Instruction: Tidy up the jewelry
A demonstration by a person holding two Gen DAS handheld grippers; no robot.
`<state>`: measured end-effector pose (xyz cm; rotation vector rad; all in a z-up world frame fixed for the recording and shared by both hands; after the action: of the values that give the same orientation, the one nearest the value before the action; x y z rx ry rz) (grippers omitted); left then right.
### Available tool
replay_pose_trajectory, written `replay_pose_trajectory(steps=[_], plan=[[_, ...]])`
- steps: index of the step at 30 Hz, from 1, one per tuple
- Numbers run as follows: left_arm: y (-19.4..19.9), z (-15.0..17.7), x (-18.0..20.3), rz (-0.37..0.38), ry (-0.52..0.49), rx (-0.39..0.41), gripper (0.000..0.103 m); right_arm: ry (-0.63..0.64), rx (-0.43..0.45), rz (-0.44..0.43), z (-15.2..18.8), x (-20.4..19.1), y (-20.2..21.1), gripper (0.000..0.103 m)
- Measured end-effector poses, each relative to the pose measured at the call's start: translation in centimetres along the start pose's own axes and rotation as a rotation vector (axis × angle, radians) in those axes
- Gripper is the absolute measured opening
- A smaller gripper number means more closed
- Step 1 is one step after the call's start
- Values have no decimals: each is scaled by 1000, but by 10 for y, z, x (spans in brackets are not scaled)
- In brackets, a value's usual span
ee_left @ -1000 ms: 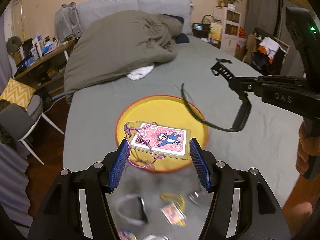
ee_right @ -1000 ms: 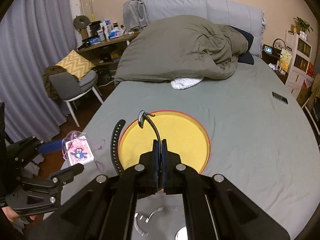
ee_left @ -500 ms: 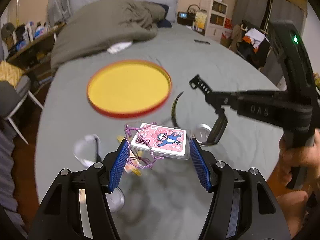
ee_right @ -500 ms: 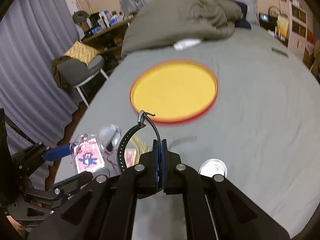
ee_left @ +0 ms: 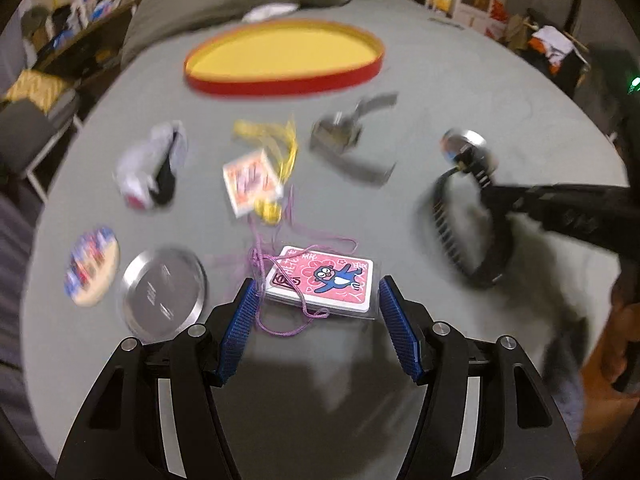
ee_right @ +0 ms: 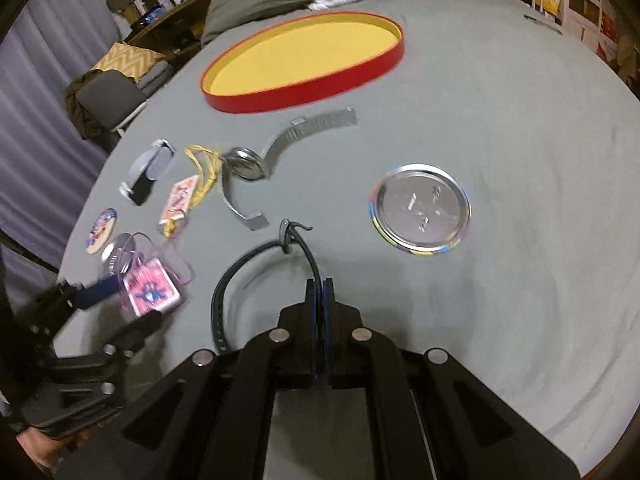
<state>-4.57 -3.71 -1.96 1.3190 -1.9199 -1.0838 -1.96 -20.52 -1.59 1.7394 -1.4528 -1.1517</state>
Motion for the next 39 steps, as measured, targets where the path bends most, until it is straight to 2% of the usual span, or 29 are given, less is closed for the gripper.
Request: replay_pose_trajectory(steps=[4, 12, 13, 14, 16, 17, 20, 21, 22, 24, 27, 32, 36, 39], plan=[[-10, 12, -4, -2, 11, 40, 60, 18, -12, 17, 6, 7, -11, 4], [-9, 13, -3, -10, 18, 46, 63, 16, -6, 3, 4, 7, -10, 4], [-9, 12, -2, -11, 22, 47, 65, 21, -2, 9, 4, 7, -10, 6], [-9, 12, -2, -11, 26, 47, 70, 33, 6, 19, 4, 6, -9, 12], [-9, 13, -1, -28, 34, 51, 82, 54, 25, 14, 4, 0, -7, 55], [-8, 12, 0, -34, 35, 54, 86, 62, 41, 12, 3, -4, -4, 62], [0, 10, 5, -63, 28, 97, 94, 84, 114, -2, -4, -13, 11, 65], [4, 8, 6, -79, 24, 120, 97, 84, 133, -6, -6, -14, 15, 70], [6, 6, 6, -93, 22, 135, 97, 84, 149, -6, -7, -15, 18, 76], [12, 2, 5, -140, 30, 169, 97, 86, 190, 6, -9, -15, 26, 83], [10, -2, -3, -165, 73, 165, 97, 106, 196, 48, -8, -11, 25, 85], [2, -15, -15, -148, 150, 162, 97, 127, 172, 117, -6, 8, 11, 85], [-9, -32, -20, -98, 237, 158, 97, 138, 139, 110, -6, 21, 0, 85], [-24, -36, -20, -100, 264, 132, 97, 155, 125, 118, -8, 24, -6, 85]])
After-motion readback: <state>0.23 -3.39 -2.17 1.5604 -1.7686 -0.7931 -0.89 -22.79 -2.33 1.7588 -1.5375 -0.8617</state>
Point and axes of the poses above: each gripper's, at about its wrist camera, not at the fingertips, and y roughly against the way its jaws point, x to its right, z to its underside, the point moved 7 cm from there along -y, roughly the way its jaws point, and after that the axes turned 1 degree about x, right-handed, at the moved point
